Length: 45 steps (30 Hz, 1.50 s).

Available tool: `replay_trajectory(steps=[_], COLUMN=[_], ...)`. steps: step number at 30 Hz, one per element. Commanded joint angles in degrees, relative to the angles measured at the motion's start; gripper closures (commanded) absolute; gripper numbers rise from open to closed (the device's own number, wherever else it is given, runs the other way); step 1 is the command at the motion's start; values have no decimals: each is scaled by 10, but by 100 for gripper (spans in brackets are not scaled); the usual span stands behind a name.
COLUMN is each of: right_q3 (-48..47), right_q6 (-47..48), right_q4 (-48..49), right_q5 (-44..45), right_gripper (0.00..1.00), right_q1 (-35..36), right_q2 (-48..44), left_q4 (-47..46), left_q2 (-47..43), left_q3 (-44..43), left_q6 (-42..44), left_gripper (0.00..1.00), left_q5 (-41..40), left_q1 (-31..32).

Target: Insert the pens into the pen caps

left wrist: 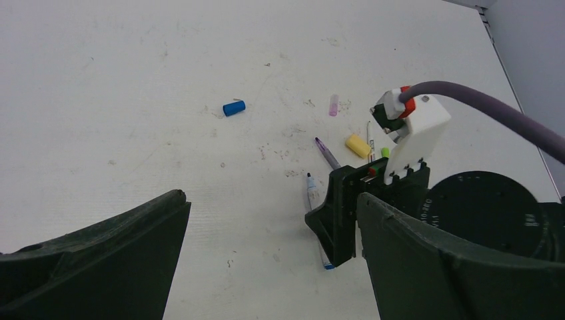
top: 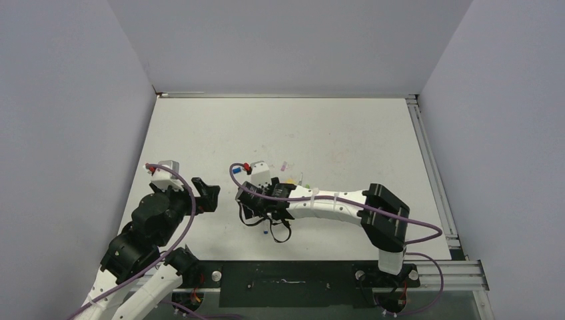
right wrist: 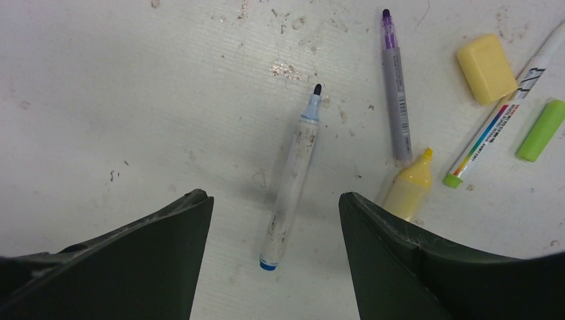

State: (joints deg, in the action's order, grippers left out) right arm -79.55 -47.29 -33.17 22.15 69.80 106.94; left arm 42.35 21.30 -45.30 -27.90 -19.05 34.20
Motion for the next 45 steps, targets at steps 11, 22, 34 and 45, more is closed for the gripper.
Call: replay_trajectory(steps=[11, 22, 34, 45], right_q3=[-67, -63, -54, -28], right_q6=[-69, -69, -62, -64], right_q4=[-55, -31, -12, 6], right_q5=[73, 50, 22, 2], right_gripper=[48, 54, 60, 66], right_q1=[-5, -29, -41, -46], right_q2=[91, 104, 110, 111], left_q4=[-36, -38, -39, -38], left_q2=[-14, -14, -14, -13], left_q3=[1, 2, 3, 3], left_q6=[1, 2, 2, 2], left_gripper=[4, 4, 4, 4], left_q5=[-1, 3, 3, 2], left_q1=[3, 3, 3, 3])
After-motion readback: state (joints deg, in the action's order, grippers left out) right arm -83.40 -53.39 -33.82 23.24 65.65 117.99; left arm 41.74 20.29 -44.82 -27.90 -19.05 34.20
